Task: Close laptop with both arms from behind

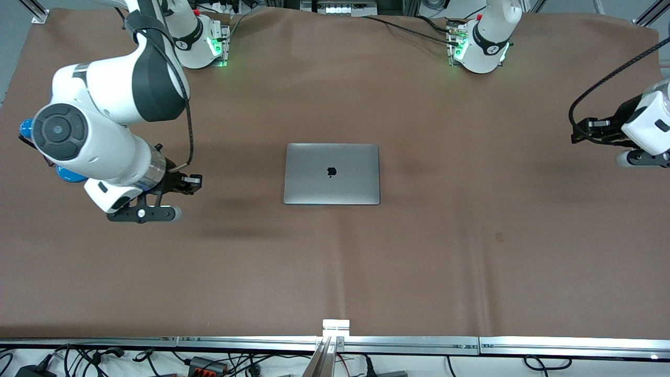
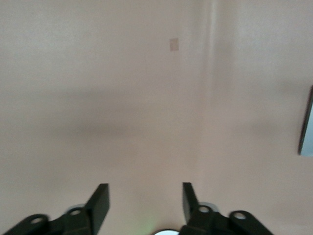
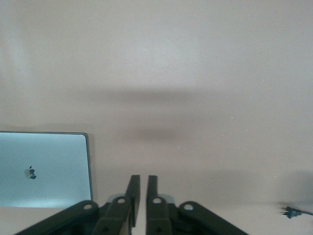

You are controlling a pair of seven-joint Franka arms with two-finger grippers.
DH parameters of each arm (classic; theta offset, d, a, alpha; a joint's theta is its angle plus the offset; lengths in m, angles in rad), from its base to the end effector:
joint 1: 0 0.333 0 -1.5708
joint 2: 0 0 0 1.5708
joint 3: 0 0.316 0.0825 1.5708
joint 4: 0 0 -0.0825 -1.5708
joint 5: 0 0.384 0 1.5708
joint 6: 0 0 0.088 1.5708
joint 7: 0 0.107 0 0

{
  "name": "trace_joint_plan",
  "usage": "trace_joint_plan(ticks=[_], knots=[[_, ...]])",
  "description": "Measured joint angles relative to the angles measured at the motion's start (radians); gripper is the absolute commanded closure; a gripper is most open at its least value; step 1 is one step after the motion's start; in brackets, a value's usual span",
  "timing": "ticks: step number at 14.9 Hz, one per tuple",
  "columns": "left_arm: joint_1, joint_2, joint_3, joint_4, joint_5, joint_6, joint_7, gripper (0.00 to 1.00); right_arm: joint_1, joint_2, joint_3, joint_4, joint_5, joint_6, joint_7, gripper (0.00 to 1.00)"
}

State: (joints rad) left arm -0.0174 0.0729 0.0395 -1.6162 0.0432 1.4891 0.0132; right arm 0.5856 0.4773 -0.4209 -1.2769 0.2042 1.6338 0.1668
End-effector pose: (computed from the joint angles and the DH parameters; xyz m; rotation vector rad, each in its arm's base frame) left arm 0.5611 0.0166 0.5566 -3.0834 -0.0128 0.3105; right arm 0.6554 0.1898 0.4902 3.1379 0.0175 -0.1296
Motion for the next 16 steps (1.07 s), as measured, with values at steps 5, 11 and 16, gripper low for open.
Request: trace_joint_plan(ticks=[5, 11, 16], knots=[[-0.010, -0.046, -0.019, -0.127, 0.000, 0.052, -0.056, 0.00, -0.002, -0.004, -0.068, 0.020, 0.000, -0.004, -0.021, 0.00], [0.064, -0.071, -0.113, -0.085, -0.005, 0.088, -0.172, 0.00, -0.225, -0.082, 0.037, 0.035, -0.003, 0.000, -0.090, 0.00], [0.071, -0.054, -0.132, -0.043, -0.005, 0.088, -0.202, 0.00, -0.501, -0.136, 0.264, 0.013, -0.102, 0.011, -0.152, 0.00]])
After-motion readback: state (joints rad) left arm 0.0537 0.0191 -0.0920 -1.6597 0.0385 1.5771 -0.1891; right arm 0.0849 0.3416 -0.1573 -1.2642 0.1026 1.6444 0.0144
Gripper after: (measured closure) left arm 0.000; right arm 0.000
